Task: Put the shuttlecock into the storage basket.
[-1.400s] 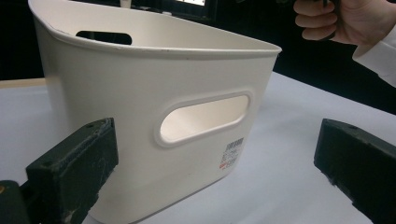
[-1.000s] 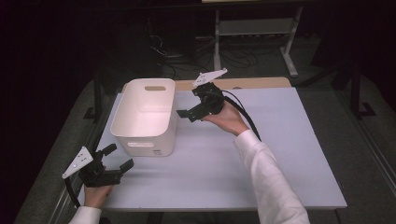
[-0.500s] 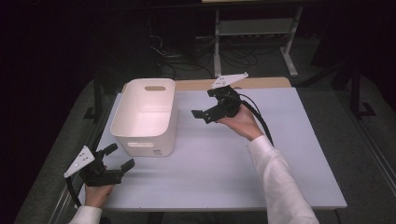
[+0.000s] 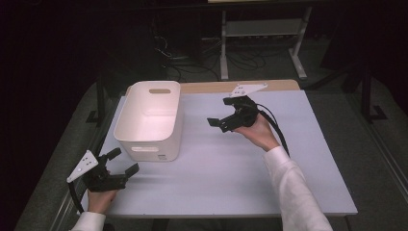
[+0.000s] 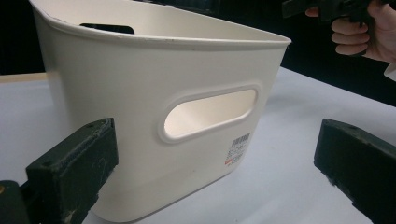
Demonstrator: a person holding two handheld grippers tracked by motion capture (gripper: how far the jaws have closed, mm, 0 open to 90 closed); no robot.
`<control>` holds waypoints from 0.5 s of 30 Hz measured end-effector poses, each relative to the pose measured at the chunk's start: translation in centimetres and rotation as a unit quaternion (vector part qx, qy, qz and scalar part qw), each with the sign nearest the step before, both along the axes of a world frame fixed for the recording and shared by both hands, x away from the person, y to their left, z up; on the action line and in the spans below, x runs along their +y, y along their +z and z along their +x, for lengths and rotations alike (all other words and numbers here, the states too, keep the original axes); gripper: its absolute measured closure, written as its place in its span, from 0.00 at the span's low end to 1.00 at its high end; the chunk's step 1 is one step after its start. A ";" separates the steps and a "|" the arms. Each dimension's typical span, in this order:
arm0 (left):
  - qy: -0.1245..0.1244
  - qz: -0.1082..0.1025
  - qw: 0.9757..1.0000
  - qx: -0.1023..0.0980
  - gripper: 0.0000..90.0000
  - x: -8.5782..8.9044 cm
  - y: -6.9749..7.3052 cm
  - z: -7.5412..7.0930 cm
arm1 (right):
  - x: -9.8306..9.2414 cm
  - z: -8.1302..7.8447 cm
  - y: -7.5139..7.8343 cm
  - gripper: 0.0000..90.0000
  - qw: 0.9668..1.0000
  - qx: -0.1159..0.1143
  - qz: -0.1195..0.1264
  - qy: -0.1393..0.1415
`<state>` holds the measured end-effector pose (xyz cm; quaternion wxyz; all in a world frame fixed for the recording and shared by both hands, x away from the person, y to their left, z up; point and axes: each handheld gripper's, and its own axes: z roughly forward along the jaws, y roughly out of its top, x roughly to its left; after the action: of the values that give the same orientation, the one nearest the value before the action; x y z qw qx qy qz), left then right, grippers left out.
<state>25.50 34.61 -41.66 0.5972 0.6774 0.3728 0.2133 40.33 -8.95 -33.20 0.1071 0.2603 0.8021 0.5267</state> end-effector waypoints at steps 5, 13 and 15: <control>-0.002 0.003 1.000 0.000 0.00 0.0 0.0 0.0 | -0.7 -0.3 -0.4 0.00 1.000 0.001 0.004 -0.007; -0.003 0.005 1.000 -0.001 0.00 0.0 0.0 0.0 | -1.8 -0.7 -0.8 0.00 1.000 -0.007 0.010 -0.014; -0.003 0.006 1.000 -0.001 0.00 0.0 0.0 0.0 | -2.1 -0.9 -0.9 0.00 1.000 -0.009 0.013 -0.015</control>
<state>25.51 34.63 -41.64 0.5940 0.6820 0.3688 0.2144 39.45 -11.04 -34.07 0.1186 0.2688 0.7900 0.5381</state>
